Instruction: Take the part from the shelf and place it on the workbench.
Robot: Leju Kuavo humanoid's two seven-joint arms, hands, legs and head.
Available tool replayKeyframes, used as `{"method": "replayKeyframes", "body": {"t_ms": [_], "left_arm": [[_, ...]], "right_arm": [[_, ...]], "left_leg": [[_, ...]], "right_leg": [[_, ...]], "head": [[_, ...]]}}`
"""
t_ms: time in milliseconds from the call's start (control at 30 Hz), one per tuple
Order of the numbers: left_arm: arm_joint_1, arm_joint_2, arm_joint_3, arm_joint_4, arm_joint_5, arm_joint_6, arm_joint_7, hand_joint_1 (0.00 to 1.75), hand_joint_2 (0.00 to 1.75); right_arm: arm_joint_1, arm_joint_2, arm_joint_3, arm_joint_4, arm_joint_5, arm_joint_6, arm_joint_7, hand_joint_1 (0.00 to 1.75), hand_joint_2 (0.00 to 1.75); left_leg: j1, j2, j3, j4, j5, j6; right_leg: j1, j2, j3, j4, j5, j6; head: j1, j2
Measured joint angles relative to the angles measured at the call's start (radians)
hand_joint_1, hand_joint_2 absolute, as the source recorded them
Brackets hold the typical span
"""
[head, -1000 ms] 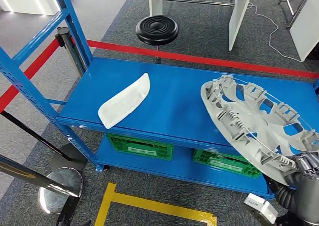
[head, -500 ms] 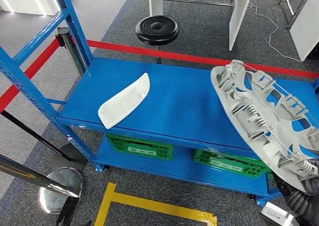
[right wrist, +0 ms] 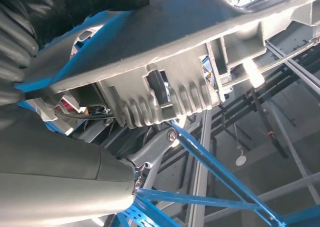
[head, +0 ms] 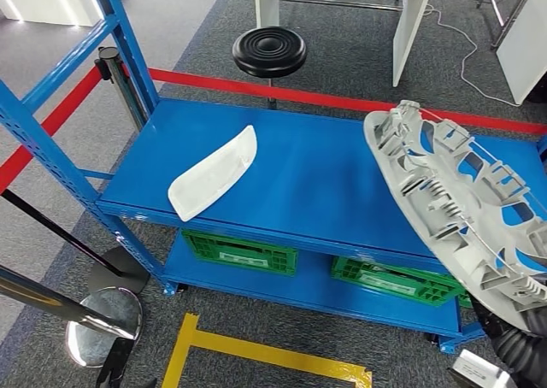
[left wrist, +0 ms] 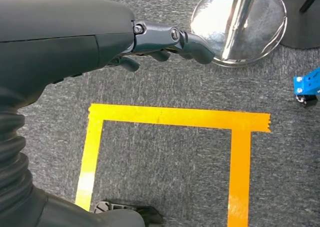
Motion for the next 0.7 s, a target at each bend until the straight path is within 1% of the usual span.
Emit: {"method": "replayKeyframes", "body": {"t_ms": [533,700], "left_arm": [[0.0,-0.001,0.014,0.0,0.001,-0.01,-0.01,0.0,1.75],[0.0,-0.001,0.016,0.0,0.002,-0.01,-0.015,0.0,1.75]], "right_arm": [[0.0,-0.001,0.008,0.0,-0.04,0.0,0.0,1.75,1.75],[0.0,-0.016,0.033,0.001,-0.075,0.0,0.0,1.75,1.75]], "left_leg": [[0.0,0.0,0.0,0.0,0.0,0.0],[0.0,0.0,0.0,0.0,0.0,0.0]], "right_leg": [[0.0,0.0,0.0,0.0,0.0,0.0],[0.0,0.0,0.0,0.0,0.0,0.0]], "head": [[0.0,0.0],[0.0,0.0]]}}
